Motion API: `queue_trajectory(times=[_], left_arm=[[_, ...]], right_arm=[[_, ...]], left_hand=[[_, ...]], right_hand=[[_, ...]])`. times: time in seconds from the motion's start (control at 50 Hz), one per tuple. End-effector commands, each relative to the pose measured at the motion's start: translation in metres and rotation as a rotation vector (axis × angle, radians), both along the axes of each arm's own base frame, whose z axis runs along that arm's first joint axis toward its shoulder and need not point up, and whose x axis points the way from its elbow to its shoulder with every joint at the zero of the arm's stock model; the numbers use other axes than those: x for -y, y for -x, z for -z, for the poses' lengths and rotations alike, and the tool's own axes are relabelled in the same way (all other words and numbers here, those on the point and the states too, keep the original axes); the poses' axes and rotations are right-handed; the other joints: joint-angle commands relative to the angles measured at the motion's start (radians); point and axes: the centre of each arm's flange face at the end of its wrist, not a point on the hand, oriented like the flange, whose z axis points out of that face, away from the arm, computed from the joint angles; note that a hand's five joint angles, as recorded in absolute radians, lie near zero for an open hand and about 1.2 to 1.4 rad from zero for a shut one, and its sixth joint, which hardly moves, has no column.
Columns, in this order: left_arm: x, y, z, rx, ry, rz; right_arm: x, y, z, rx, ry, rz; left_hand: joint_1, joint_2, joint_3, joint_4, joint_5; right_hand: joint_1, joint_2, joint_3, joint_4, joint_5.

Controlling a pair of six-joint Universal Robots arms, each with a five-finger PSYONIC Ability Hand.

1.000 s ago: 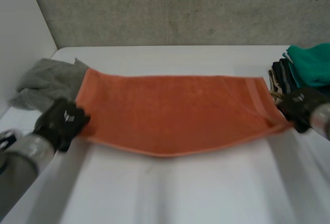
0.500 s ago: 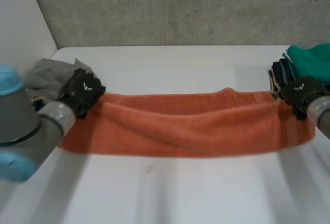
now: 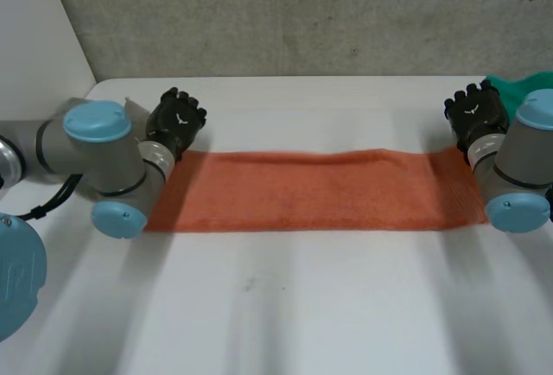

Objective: Fold the laundry.

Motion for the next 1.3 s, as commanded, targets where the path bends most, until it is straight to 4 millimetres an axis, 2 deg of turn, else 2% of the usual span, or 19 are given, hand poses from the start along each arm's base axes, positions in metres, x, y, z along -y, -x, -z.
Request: queue_trajectory(times=[0.02, 0.04, 0.16, 0.2, 0.3, 0.38, 0.52, 0.62, 0.68, 0.72, 0.76, 0.9, 0.98, 1.02, 1.1, 1.16, 1.26, 1.28, 1.3], left_arm=[[-0.017, 0.002, 0.003, 0.012, -0.039, -0.002], [-0.022, -0.002, -0.007, 0.008, -0.036, -0.010], [-0.047, -0.015, -0.027, -0.020, -0.066, -0.022], [-0.060, -0.021, -0.038, -0.056, -0.080, -0.022], [-0.086, -0.029, -0.047, -0.147, -0.127, -0.018], [-0.102, -0.031, -0.050, -0.221, -0.170, 0.010], [-0.113, -0.031, -0.041, -0.270, -0.211, 0.042], [-0.111, -0.031, -0.038, -0.273, -0.203, 0.044], [-0.111, -0.031, -0.038, -0.274, -0.205, 0.042], [-0.111, -0.032, -0.037, -0.273, -0.207, 0.040], [-0.111, -0.032, -0.037, -0.274, -0.206, 0.040], [-0.111, -0.032, -0.039, -0.275, -0.202, 0.041], [-0.113, -0.032, -0.043, -0.278, -0.192, 0.039], [-0.116, -0.033, -0.048, -0.281, -0.184, 0.042], [-0.121, -0.036, -0.054, -0.286, -0.175, 0.044], [-0.125, -0.038, -0.056, -0.287, -0.172, 0.043], [-0.126, -0.045, -0.062, -0.292, -0.157, 0.027], [-0.126, -0.046, -0.063, -0.295, -0.154, 0.022], [-0.125, -0.048, -0.065, -0.296, -0.149, 0.019]], right_arm=[[-0.023, 0.000, -0.021, 0.061, -0.013, 0.003], [-0.026, 0.001, -0.024, 0.069, -0.014, -0.001], [-0.057, 0.001, -0.033, 0.103, -0.110, -0.073], [-0.067, 0.011, -0.035, 0.125, -0.181, -0.073], [-0.082, 0.043, -0.034, 0.196, -0.354, -0.024], [-0.095, 0.055, -0.019, 0.241, -0.480, -0.044], [-0.088, 0.070, -0.007, 0.262, -0.452, -0.043], [-0.076, 0.072, 0.018, 0.258, -0.439, -0.039], [-0.071, 0.072, 0.025, 0.254, -0.426, -0.038], [-0.068, 0.073, 0.028, 0.251, -0.417, -0.038], [-0.063, 0.074, 0.029, 0.248, -0.401, -0.034], [-0.061, 0.091, 0.027, 0.233, -0.396, 0.035], [-0.060, 0.115, 0.015, 0.231, -0.369, 0.100], [-0.059, 0.132, -0.001, 0.205, -0.327, 0.140], [-0.059, 0.159, -0.022, 0.099, -0.288, 0.191], [-0.059, 0.169, -0.030, 0.011, -0.292, 0.206], [-0.052, 0.170, -0.049, -0.039, -0.252, 0.243], [-0.051, 0.163, -0.053, -0.044, -0.239, 0.229], [-0.053, 0.135, -0.063, -0.052, -0.204, 0.162]], left_hand=[[-0.074, -0.150, -0.156, -0.153, -0.165], [-0.074, -0.150, -0.156, -0.153, -0.165], [-0.074, -0.150, -0.156, -0.153, -0.165], [-0.074, -0.150, -0.156, -0.153, -0.165], [-0.074, -0.150, -0.156, -0.153, -0.165], [-0.074, -0.150, -0.156, -0.153, -0.165], [-0.074, -0.150, -0.156, -0.153, -0.165], [-0.074, -0.150, -0.156, -0.153, -0.165], [-0.074, -0.150, -0.156, -0.153, -0.165], [-0.074, -0.150, -0.156, -0.153, -0.165], [-0.074, -0.150, -0.156, -0.153, -0.165], [-0.074, -0.150, -0.156, -0.153, -0.165], [-0.074, -0.150, -0.156, -0.153, -0.165], [-0.074, -0.150, -0.156, -0.153, -0.165], [-0.074, -0.150, -0.156, -0.153, -0.165], [-0.074, -0.150, -0.156, -0.153, -0.165], [-0.074, -0.150, -0.156, -0.153, -0.165], [-0.074, -0.150, -0.156, -0.153, -0.165], [-0.074, -0.150, -0.156, -0.153, -0.165]], right_hand=[[-0.054, -0.050, -0.061, -0.068, -0.060], [-0.050, -0.046, -0.057, -0.064, -0.056], [0.123, 0.127, 0.116, 0.109, 0.117], [0.191, 0.195, 0.184, 0.177, 0.185], [0.258, 0.262, 0.251, 0.244, 0.252], [0.419, 0.423, 0.412, 0.405, 0.414], [0.467, 0.471, 0.460, 0.453, 0.461], [0.473, 0.477, 0.466, 0.459, 0.467], [0.484, 0.488, 0.477, 0.470, 0.479], [0.668, 0.672, 0.661, 0.654, 0.663], [1.165, 1.169, 1.158, 1.151, 1.159], [1.168, 1.171, 1.160, 1.153, 1.162], [1.168, 1.171, 1.160, 1.153, 1.162], [1.168, 1.171, 1.160, 1.153, 1.162], [1.168, 1.171, 1.160, 1.153, 1.162], [1.168, 1.171, 1.160, 1.153, 1.162], [1.168, 1.171, 1.160, 1.153, 1.162], [1.168, 1.171, 1.160, 1.153, 1.162], [1.168, 1.171, 1.160, 1.153, 1.162]])
